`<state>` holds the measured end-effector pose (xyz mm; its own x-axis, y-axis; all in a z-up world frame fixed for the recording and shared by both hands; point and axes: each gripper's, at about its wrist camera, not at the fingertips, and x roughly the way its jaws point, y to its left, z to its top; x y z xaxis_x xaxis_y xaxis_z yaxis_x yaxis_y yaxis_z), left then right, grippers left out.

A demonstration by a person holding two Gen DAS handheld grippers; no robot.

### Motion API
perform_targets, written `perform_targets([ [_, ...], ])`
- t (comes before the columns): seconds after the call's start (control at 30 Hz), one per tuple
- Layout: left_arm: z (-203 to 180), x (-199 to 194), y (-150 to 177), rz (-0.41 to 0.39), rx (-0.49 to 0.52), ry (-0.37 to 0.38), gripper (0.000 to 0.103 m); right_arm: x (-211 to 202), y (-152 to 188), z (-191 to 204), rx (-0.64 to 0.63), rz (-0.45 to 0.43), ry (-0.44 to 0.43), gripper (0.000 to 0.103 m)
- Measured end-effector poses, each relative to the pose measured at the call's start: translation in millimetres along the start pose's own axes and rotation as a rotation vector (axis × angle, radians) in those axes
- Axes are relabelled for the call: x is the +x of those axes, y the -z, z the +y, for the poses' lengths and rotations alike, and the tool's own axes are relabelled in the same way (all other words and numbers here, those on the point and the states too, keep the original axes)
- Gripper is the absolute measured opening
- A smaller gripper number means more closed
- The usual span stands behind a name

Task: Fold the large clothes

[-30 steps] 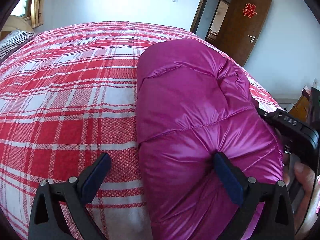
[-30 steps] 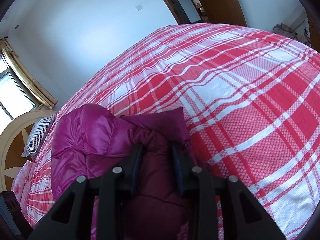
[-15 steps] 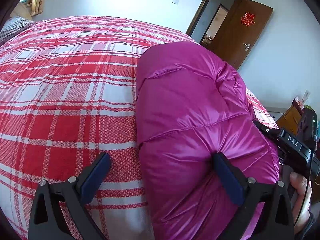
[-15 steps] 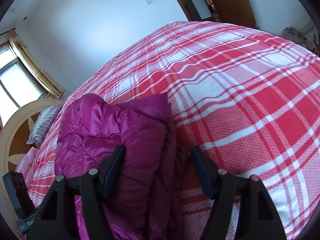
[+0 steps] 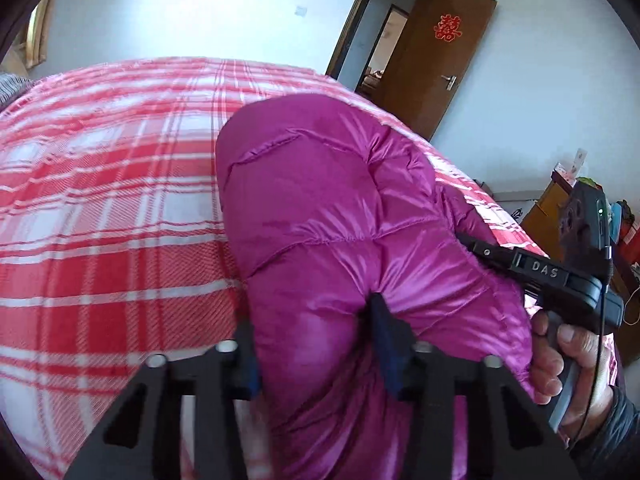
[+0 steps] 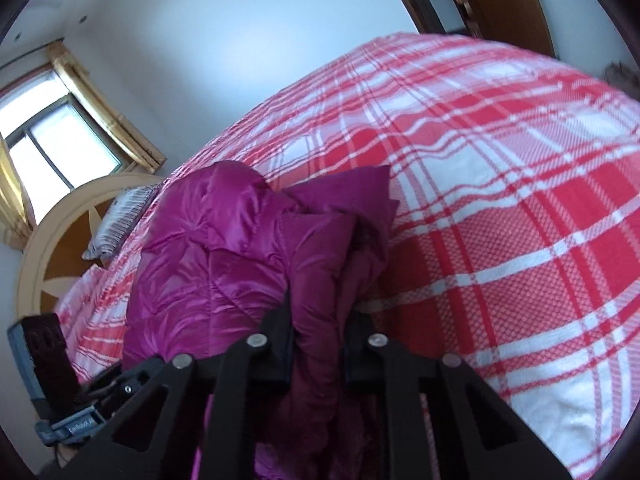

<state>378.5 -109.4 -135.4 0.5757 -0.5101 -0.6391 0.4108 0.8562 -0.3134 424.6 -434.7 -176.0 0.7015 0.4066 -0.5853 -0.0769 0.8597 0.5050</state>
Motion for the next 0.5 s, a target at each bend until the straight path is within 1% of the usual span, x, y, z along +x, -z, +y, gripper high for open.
perform_targets([
  [0.07, -4.3, -20.2, 3.3, -0.025, 0.02, -0.007, 0.037, -10.7, 6.0, 10.8, -0.016, -0.02, -0.002, 0.018],
  [0.23, -7.0, -68.1, 18.0, -0.081, 0.051, -0.06, 0.035, -19.6, 14.4, 29.3, -0.02, -0.044, -0.056, 0.018],
  [0.37, 7.2, -108.4, 27.2, -0.131, 0.007, -0.07, 0.033, -17.5, 18.9, 59.2, -0.046, -0.043, -0.101, 0.018],
  [0.5, 24.8, -146.3, 35.0, -0.174, -0.017, -0.128, 0.033, -9.7, 21.3, 96.5, -0.089, -0.031, -0.158, 0.017],
])
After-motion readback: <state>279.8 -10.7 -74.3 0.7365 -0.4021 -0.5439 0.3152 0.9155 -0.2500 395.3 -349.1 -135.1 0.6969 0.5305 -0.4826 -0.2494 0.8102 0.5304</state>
